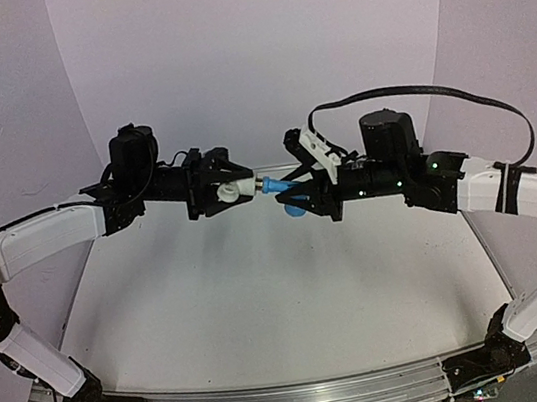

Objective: Install the water faucets

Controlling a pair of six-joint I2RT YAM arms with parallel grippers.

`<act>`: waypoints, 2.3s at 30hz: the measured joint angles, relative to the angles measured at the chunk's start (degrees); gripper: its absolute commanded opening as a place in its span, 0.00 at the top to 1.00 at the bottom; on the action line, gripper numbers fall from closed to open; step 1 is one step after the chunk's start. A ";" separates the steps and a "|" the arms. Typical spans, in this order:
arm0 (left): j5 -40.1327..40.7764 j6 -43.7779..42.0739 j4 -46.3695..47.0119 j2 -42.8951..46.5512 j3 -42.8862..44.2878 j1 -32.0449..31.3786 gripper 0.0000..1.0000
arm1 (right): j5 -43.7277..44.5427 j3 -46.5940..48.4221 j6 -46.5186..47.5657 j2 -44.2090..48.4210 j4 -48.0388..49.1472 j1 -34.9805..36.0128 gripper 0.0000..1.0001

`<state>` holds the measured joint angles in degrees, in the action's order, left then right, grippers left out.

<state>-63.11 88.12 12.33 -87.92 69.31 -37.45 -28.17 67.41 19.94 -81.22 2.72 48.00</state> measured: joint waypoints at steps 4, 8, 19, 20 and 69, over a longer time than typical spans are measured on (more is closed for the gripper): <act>0.95 -4.29 -0.98 0.00 0.38 0.11 1.00 | -0.09 0.54 -1.73 -0.70 0.02 -0.26 1.00; 1.85 -8.80 -2.03 0.41 0.42 0.11 1.00 | -0.72 0.84 -3.20 -1.15 0.06 -0.43 1.00; 2.34 -22.91 -4.44 1.40 0.64 -0.22 1.00 | -6.34 1.76 -5.12 -2.39 0.41 -1.79 1.00; 2.43 -24.53 -5.46 1.40 0.99 -0.28 1.00 | -6.89 1.98 -5.31 -2.60 0.13 -1.92 1.00; 8.07 -83.91 -47.66 -0.65 21.46 -1.04 1.00 | -26.20 13.01 -15.62 -10.77 -7.01 -4.76 1.00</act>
<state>-55.05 4.21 -35.33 -88.57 90.77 -38.49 -54.37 80.42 4.32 -92.00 -4.29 43.24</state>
